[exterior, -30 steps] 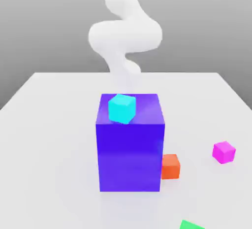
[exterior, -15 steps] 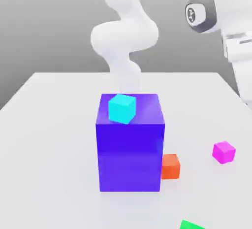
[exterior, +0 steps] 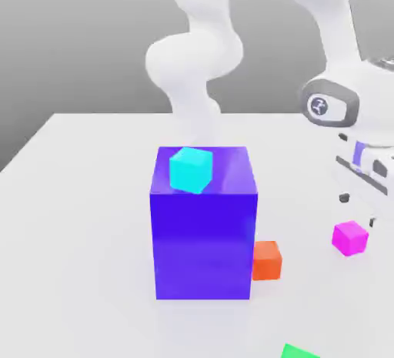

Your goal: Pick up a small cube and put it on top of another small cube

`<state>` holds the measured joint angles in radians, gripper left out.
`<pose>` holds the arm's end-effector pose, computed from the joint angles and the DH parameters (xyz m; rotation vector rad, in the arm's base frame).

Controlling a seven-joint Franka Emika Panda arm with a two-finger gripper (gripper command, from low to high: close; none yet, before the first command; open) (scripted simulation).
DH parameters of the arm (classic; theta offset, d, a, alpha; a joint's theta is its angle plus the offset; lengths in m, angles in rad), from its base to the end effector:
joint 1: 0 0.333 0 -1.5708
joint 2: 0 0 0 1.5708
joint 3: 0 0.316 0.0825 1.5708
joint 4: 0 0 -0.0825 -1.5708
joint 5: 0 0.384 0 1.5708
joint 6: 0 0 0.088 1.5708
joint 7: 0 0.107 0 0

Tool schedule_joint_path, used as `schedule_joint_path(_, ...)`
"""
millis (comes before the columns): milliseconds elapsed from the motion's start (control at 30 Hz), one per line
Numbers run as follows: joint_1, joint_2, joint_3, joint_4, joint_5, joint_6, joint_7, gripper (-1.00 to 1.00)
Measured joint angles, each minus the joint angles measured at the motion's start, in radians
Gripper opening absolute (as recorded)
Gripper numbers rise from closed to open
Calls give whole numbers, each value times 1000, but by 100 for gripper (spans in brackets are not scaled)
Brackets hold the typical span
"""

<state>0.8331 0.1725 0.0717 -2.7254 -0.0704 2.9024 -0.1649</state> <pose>0.2405 0.3155 0.1710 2.6455 1.6900 0.0104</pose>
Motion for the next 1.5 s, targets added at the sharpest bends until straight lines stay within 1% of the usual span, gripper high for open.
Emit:
schedule_joint_path(133,27,120,-33,21,-28,95,21,0)
schedule_joint_path(167,30,145,-37,26,-30,116,23,-100)
schedule_joint_path(400,32,149,-39,26,-34,117,27,-100)
schedule_joint_path(533,16,48,-19,8,-16,37,10,-100)
schedule_joint_path(667,-5,-59,4,-8,32,-57,-26,-100)
schedule_joint_path(767,-73,-41,-35,73,46,-127,-75,-100)
schedule_joint_path(967,-224,42,-145,282,94,-260,-210,-100)
schedule_joint_path(1167,-386,124,-231,490,150,-381,-356,-100)
schedule_joint_path(1233,-409,180,-233,518,171,-350,-384,-100)
schedule_joint_path(1300,-426,250,-220,528,191,-291,-401,-100)
schedule_joint_path(1333,-430,269,-216,530,197,-275,-405,100)
schedule_joint_path(1500,-430,269,-216,530,197,-275,-405,100)
